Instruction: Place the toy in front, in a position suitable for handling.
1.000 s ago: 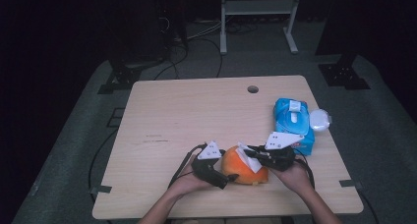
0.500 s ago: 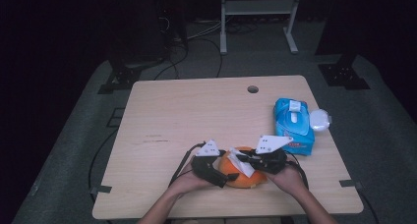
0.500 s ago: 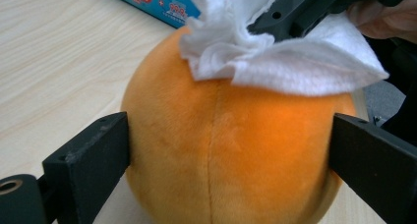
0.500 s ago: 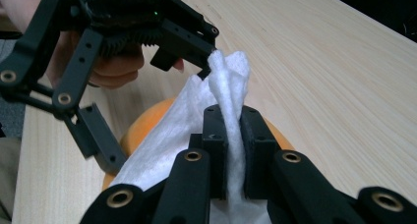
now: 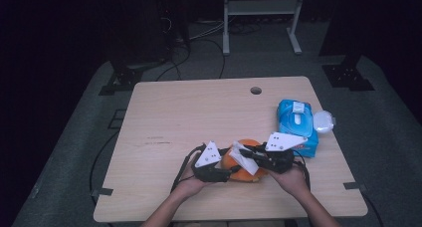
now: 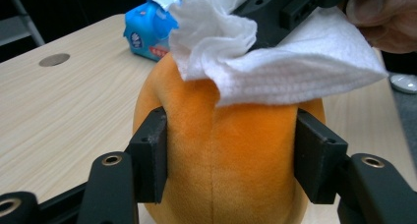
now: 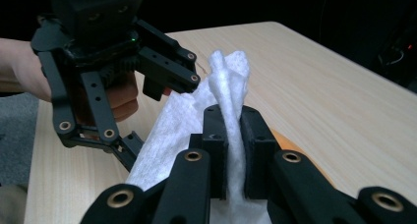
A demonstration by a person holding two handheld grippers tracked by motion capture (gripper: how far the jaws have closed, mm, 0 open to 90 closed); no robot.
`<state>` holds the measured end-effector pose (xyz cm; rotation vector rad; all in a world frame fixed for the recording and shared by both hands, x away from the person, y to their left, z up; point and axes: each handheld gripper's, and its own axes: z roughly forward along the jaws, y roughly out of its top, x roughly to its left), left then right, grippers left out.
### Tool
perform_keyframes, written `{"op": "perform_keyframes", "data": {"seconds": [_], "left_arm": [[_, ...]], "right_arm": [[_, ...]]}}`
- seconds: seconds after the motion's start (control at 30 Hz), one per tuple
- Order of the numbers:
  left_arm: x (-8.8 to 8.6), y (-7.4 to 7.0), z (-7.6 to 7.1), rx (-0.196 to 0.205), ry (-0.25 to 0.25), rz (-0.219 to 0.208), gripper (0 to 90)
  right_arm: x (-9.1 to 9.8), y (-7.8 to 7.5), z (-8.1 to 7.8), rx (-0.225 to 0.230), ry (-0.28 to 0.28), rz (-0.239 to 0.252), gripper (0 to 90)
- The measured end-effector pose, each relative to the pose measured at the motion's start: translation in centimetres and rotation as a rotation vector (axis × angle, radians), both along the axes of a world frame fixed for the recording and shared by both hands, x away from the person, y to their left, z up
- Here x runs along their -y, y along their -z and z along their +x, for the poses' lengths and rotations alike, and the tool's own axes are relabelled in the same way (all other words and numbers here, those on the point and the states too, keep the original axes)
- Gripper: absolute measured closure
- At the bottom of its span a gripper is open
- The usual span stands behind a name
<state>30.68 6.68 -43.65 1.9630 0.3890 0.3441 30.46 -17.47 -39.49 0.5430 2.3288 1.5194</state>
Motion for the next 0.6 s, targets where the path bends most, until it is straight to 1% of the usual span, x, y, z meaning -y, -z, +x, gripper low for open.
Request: {"op": "perform_keyframes", "data": {"seconds": [0.03, 0.07, 0.1, 0.17, 0.23, 0.3, 0.33, 0.37, 0.4, 0.43, 0.47, 0.5, 0.53, 0.57, 0.6], "left_arm": [[-0.2, 0.3, 0.2, -0.019, -0.004, 0.020, 38.0], [-0.5, 0.6, 0.6, -0.043, -0.003, 0.032, 37.1], [-0.9, 0.9, 0.9, -0.067, 0.002, 0.023, 36.6], [-1.8, 1.0, 1.5, -0.114, 0.002, 0.029, 35.0], [-2.4, 1.2, 1.6, -0.133, -0.001, 0.026, 33.9], [-2.9, 1.6, 1.7, -0.157, 0.003, 0.024, 32.1], [-2.9, 1.6, 1.6, -0.160, 0.004, 0.024, 31.0], [-2.9, 1.5, 1.6, -0.160, 0.008, 0.026, 29.7], [-2.8, 1.4, 1.7, -0.161, 0.007, 0.027, 25.6], [-2.7, 1.1, 1.7, -0.160, 0.003, 0.015, 20.9], [-2.7, 0.9, 1.7, -0.148, -0.003, 0.002, 17.0], [-2.7, 0.6, 1.6, -0.126, -0.006, -0.033, 15.6], [-2.7, 0.4, 1.6, -0.117, -0.004, -0.050, 14.1], [-2.6, 0.2, 1.6, -0.113, -0.004, -0.064, 14.0], [-2.5, 0.1, 1.5, -0.095, -0.010, -0.064, 14.1]], "right_arm": [[0.0, 0.4, 0.3, -0.014, 0.006, -0.001, 81.7], [0.0, 1.0, 0.6, -0.028, 0.012, -0.014, 81.7], [0.1, 1.5, 0.9, -0.039, 0.018, -0.030, 81.7], [0.7, 2.1, 1.5, -0.070, 0.028, -0.017, 81.6], [1.3, 2.2, 1.9, -0.073, 0.048, -0.019, 81.6], [2.2, 2.5, 2.2, -0.097, 0.073, -0.011, 81.4], [2.5, 2.7, 2.3, -0.111, 0.083, -0.007, 81.4], [2.7, 2.8, 2.3, -0.112, 0.086, -0.008, 81.4], [2.8, 2.8, 2.3, -0.115, 0.089, -0.008, 81.5], [2.7, 2.8, 2.2, -0.114, 0.089, -0.009, 81.5], [2.4, 2.7, 2.1, -0.103, 0.093, -0.018, 81.6], [2.2, 2.6, 2.0, -0.095, 0.092, -0.020, 81.6], [1.9, 2.6, 1.9, -0.093, 0.078, -0.014, 81.6], [1.6, 2.5, 1.8, -0.093, 0.068, -0.007, 81.6], [1.3, 2.4, 1.7, -0.087, 0.061, -0.006, 81.6]]}}
